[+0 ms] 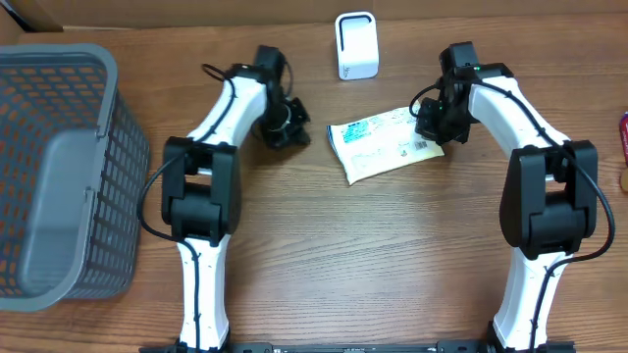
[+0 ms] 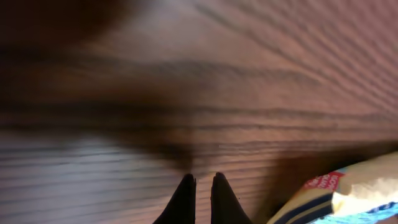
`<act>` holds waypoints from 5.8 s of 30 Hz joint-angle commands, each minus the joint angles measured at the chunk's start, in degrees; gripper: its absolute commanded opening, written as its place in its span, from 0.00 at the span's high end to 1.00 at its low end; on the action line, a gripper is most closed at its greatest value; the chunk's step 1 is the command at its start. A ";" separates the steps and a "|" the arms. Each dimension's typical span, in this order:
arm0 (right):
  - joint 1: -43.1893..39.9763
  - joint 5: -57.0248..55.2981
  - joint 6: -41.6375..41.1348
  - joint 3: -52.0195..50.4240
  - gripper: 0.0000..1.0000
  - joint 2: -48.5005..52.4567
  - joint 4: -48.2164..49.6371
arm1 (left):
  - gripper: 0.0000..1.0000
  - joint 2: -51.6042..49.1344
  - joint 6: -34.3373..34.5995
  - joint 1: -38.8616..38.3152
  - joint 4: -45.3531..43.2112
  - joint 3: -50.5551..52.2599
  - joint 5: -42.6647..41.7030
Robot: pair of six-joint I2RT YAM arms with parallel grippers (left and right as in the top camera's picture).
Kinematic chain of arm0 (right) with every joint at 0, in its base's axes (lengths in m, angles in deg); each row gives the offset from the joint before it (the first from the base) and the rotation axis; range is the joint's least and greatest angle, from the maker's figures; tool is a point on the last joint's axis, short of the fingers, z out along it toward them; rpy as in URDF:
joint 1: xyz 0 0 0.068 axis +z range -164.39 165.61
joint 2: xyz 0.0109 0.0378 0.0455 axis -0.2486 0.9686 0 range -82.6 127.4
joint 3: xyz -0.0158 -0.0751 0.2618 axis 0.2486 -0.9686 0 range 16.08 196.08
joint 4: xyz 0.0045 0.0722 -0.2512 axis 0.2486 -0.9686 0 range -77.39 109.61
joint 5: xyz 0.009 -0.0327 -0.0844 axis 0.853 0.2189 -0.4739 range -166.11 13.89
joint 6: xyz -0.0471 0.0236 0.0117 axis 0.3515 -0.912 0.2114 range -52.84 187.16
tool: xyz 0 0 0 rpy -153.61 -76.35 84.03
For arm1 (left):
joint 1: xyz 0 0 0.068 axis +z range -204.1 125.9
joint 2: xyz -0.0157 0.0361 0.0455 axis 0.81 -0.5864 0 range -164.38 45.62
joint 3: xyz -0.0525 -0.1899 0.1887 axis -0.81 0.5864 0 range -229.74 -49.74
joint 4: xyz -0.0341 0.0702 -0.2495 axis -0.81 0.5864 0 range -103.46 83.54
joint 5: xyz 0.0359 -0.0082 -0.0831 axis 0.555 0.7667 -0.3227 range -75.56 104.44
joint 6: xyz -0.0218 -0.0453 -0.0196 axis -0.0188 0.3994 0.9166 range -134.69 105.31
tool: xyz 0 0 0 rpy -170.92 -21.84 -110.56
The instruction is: Scan the item barcode
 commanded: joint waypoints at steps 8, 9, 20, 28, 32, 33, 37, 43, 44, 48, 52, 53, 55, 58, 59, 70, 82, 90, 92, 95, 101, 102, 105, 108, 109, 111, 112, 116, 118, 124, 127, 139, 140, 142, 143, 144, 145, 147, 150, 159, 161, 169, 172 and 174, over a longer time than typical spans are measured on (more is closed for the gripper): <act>-0.39 -7.37 2.62 11.96 0.61 -1.05 -6.38 | 0.96 3.04 -4.07 -4.31 4.00 -7.32 2.01; -0.57 -7.26 3.56 12.00 0.56 -1.05 -5.95 | 0.96 2.80 -4.09 -4.81 4.24 -7.30 2.10; -6.80 11.93 25.09 8.33 0.05 -0.79 -0.28 | 0.30 1.81 -4.04 -8.28 4.42 -5.97 2.49; -9.94 26.36 30.08 5.60 0.08 2.03 3.30 | 0.28 1.81 -3.54 -8.39 4.39 -3.21 2.43; -9.57 30.01 30.01 5.60 0.12 5.64 3.78 | 0.37 1.81 -3.32 -8.68 4.07 -1.73 2.34; -9.44 31.28 30.01 5.60 0.13 6.56 3.78 | 0.39 1.81 -3.32 -8.79 3.98 -1.51 2.21; -9.35 34.25 27.98 5.60 0.19 9.03 3.91 | 0.48 1.81 -2.91 -9.18 3.21 -0.42 2.25; -9.14 35.26 27.04 5.60 0.24 9.27 3.26 | 0.59 1.81 -1.81 -9.20 1.77 1.07 2.32; -8.96 35.58 27.04 5.60 0.28 9.27 3.02 | 0.60 1.81 -1.84 -9.20 1.44 1.18 2.32; -7.45 35.74 27.04 5.60 0.44 9.27 1.97 | 0.62 1.81 -1.81 -9.20 0.61 1.18 2.29; -5.46 35.69 27.02 5.60 0.71 9.27 1.53 | 0.63 1.81 -1.84 -9.27 0.63 1.18 2.64; -5.07 35.71 27.02 5.60 0.84 9.27 1.55 | 0.63 1.81 -1.86 -9.31 0.63 1.18 2.99; -4.55 35.74 26.88 5.62 0.96 9.27 1.51 | 0.63 1.81 -1.86 -9.38 0.70 1.18 4.24; -4.52 35.80 24.61 5.75 0.96 9.27 1.22 | 0.65 1.81 -1.88 -9.40 1.14 1.18 5.51; -4.55 35.98 24.17 5.95 0.96 9.25 0.94 | 0.67 1.81 -1.90 -9.40 1.33 1.18 5.49; -7.17 27.63 24.22 16.04 0.96 3.82 -11.72 | 0.91 2.54 -9.60 -7.91 6.58 -4.04 0.48; -5.62 6.58 20.15 18.51 0.96 -13.70 -16.37 | 0.60 2.60 -11.52 -7.43 11.63 -11.23 0.59; 0.22 -5.46 17.25 18.49 0.96 -15.41 -20.92 | 0.45 2.60 -11.54 -7.41 11.63 -11.26 0.59; 2.14 -6.58 15.78 18.49 0.96 -15.39 -20.92 | 0.45 2.60 -11.54 -7.41 11.85 -11.26 0.61; 5.49 -6.49 14.45 18.47 0.96 -15.21 -20.13 | 0.45 2.60 -11.54 -7.41 12.02 -11.26 0.68; 12.81 -6.54 7.85 18.38 0.96 -13.68 -17.09 | 0.45 2.60 -11.54 -7.30 13.14 -11.26 1.03; 13.90 -6.45 6.95 18.38 0.96 -13.29 -16.59 | 0.44 2.60 -11.63 -7.21 13.42 -11.26 1.05; 16.22 -6.34 5.62 18.38 0.96 -12.35 -15.96 | 0.44 2.62 -12.61 -7.08 13.97 -11.23 1.20; 17.14 -6.21 4.90 18.38 0.96 -12.22 -14.95 | 0.48 2.60 -12.59 -7.10 13.92 -11.23 1.20; 17.11 -5.79 4.31 18.40 0.96 -12.28 -14.56 | 0.50 2.60 -12.61 -7.17 13.79 -11.23 1.20; 16.90 -4.79 4.28 18.45 0.96 -12.28 -14.25 | 0.56 2.56 -12.61 -7.61 13.49 -11.23 1.38; 16.50 -4.83 4.33 18.45 0.96 -12.28 -14.49 | 0.59 2.56 -12.59 -7.87 13.46 -11.23 2.05; 13.49 -4.83 4.52 18.45 0.94 -12.28 -16.52 | 0.73 2.54 -12.57 -8.83 13.53 -11.23 5.31; 11.19 -4.81 4.52 18.43 0.77 -12.26 -17.51 | 0.73 2.51 -12.57 -9.14 13.27 -11.23 5.66; 4.13 -3.98 4.52 18.40 0.26 -12.26 -20.85 | 0.25 0.83 -12.57 -10.08 8.92 -11.04 4.24; 2.08 -3.93 4.55 18.36 0.21 -12.26 -21.88 | 0.20 -1.01 -12.63 -10.27 6.67 -10.84 0.00; 0.66 -3.98 4.94 18.16 0.17 -11.23 -20.87 | 0.20 -8.46 -12.57 -11.50 2.75 -10.84 -8.17; 0.66 -3.98 4.94 17.90 0.17 -11.02 -20.57 | 0.20 -8.83 -12.57 -11.76 2.71 -10.84 -8.13; 0.66 -4.04 4.94 17.42 0.17 -10.38 -20.20 | 0.23 -9.27 -12.59 -12.46 2.56 -10.84 -8.11; 0.66 -4.48 4.92 16.85 0.17 -10.05 -19.80 | 0.25 -9.44 -12.57 -12.81 2.54 -10.84 -8.09; 0.66 -5.22 4.96 16.06 0.17 -9.75 -19.28 | 0.27 -9.51 -12.57 -13.07 2.51 -10.84 -8.04; 0.57 -6.27 4.94 15.15 0.16 -9.53 -18.75 | 0.32 -9.70 -12.57 -13.27 2.43 -10.84 -7.98; 0.24 -6.97 4.94 12.66 0.16 -9.27 -17.27 | 0.43 -9.97 -12.31 -13.60 2.21 -10.84 -7.93; -0.87 -6.97 4.92 8.24 0.25 -9.27 -14.86 | 0.50 -10.60 -11.21 -13.64 2.10 -10.82 -7.69; -7.98 -3.45 4.52 -5.81 0.66 -9.25 -5.79 | 0.50 -11.32 -10.38 -13.64 2.10 -10.82 -7.65; -9.35 -0.59 4.72 -8.41 0.71 -9.25 -3.06 | 0.44 -11.32 -10.40 -13.64 2.08 -10.82 -7.65; -9.92 8.11 4.90 -15.63 0.83 -8.59 5.51 | 0.38 -11.32 -10.38 -13.66 2.03 -10.82 -7.67; -9.84 11.58 4.92 -15.91 0.86 -7.54 5.92 | 0.38 -11.32 -10.38 -13.81 2.01 -10.82 -7.61; -9.77 14.45 4.92 -15.91 0.88 -7.13 6.19 | 0.39 -11.32 -10.38 -13.90 2.03 -10.82 -7.58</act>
